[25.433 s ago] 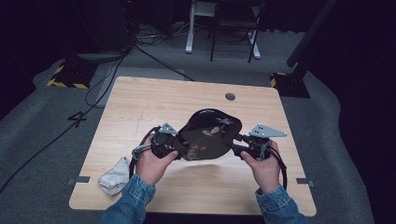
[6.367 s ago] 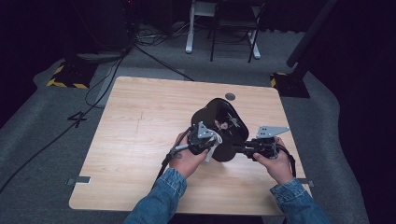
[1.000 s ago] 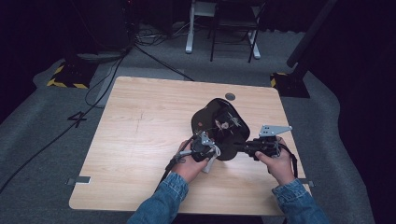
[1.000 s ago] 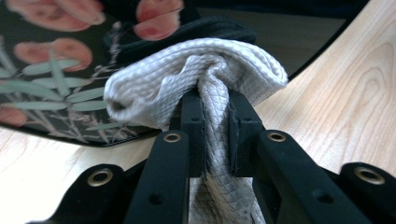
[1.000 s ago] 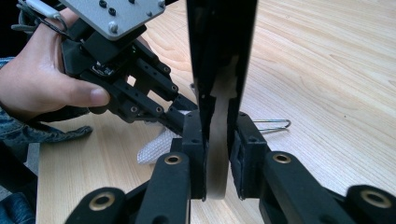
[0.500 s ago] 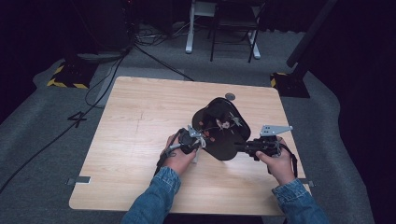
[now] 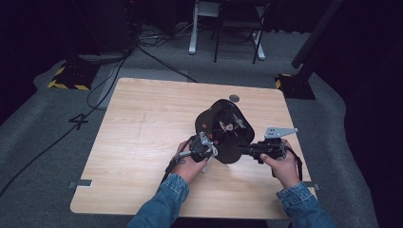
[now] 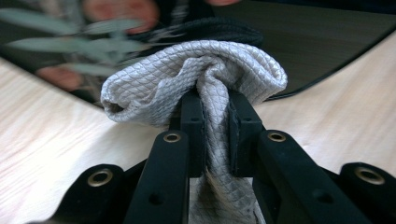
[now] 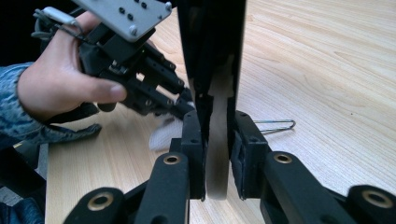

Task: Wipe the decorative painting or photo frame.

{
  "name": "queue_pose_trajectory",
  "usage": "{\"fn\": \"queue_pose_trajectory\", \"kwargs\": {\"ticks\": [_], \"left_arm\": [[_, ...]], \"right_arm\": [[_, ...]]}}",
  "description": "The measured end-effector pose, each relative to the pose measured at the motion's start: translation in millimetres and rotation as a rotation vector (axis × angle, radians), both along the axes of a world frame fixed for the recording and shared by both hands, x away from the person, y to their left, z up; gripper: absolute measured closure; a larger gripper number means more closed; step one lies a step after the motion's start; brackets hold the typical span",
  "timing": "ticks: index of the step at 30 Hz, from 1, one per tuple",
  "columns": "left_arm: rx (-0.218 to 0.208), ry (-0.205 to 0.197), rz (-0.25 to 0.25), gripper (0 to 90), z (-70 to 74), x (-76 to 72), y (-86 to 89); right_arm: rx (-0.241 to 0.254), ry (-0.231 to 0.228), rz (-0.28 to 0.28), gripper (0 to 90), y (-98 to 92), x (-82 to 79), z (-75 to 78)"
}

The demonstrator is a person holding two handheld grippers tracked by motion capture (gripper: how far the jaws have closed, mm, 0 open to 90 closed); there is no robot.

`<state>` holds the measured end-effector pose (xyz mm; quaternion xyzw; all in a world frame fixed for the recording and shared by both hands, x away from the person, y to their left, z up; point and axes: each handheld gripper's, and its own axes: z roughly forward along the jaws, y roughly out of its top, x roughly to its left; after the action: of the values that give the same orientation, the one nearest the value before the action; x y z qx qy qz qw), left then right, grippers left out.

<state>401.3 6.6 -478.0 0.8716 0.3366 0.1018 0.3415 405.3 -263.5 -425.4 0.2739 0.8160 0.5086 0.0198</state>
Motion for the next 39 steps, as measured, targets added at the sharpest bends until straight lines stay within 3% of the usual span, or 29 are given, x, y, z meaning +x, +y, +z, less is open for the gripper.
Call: {"fn": "queue_pose_trajectory", "kwargs": {"ticks": [10, 21, 28, 35, 39], "left_arm": [[-0.058, 0.032, -0.065, 79.3, 2.9, -9.3, -11.8], [-0.074, 0.018, -0.053, 79.4, 19.5, -40.0, 10.0], [-0.077, 0.03, -0.046, 79.3, 12.5, -60.5, 18.0], [-0.048, 0.013, -0.034, 79.2, 7.3, -71.4, 24.4], [-0.058, 0.016, -0.02, 79.1, 1.3, -75.5, 28.1]], "right_arm": [[-0.013, -0.015, -0.012, 78.3, -2.4, 0.0, 1.0], [-0.031, -0.038, -0.023, 78.5, -2.4, -0.4, 1.9], [-0.036, -0.059, -0.033, 78.4, -3.1, 0.9, 1.7], [-0.038, -0.064, -0.034, 78.2, -3.7, 1.7, 1.6], [-0.043, -0.072, -0.04, 77.8, -3.7, 1.6, 1.7]]}}
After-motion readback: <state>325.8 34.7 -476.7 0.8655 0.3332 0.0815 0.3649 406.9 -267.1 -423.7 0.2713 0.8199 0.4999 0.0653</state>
